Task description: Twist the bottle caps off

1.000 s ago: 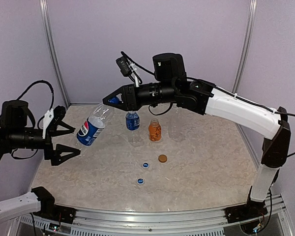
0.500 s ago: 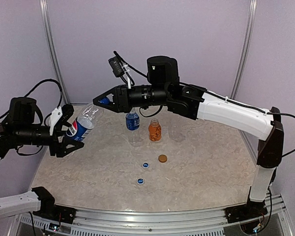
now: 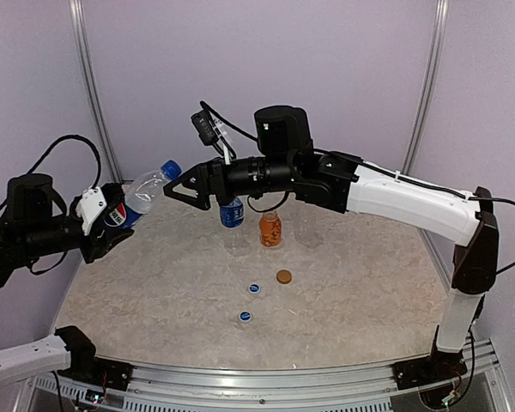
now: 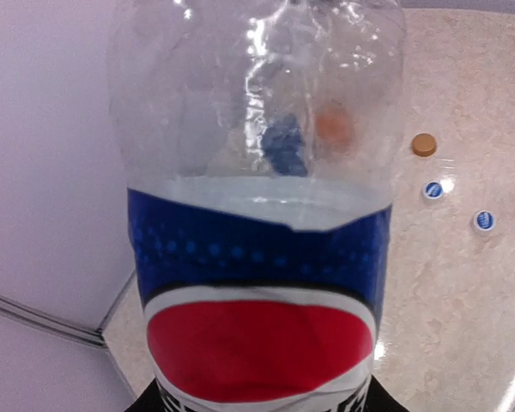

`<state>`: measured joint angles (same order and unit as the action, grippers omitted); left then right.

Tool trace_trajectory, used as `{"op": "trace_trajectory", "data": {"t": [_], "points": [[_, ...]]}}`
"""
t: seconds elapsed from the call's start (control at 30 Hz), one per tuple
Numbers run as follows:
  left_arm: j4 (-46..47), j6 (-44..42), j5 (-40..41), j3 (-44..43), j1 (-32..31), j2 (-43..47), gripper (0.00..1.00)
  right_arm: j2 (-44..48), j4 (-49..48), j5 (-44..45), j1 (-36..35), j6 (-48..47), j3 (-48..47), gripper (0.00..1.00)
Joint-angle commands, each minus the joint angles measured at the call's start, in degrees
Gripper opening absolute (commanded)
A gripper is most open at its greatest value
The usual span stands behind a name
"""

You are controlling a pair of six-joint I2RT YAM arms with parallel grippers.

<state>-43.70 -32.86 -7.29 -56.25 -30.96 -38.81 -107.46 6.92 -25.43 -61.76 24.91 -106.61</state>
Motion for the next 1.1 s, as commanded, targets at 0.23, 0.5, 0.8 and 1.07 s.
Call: {"op": "trace_trajectory", "data": {"t": [0.23,0.5,0.8,1.07], "points": [[34.6,-48.5,20.8,16.3,-2.9,8.7,0.38,0.8,-1.2,-1.1,2.0,4.7,2.2,0.82],[35.8,-50.2,22.2,16.5,-3.8,8.6,0.39,-2.0,-1.9,-4.3,1.9,6.8,0.2,0.58],[35.2,-50.3,22.2,17.4,-4.8,8.9,0.38,-2.2,-2.7,-5.8,1.9,6.7,0.4,0.03],[1.5,-29.3,5.7,3.1,-5.2,10.3,0.35,-1.0,8.8,-4.9,-2.8,-17.5,-1.9,0.00]]}}
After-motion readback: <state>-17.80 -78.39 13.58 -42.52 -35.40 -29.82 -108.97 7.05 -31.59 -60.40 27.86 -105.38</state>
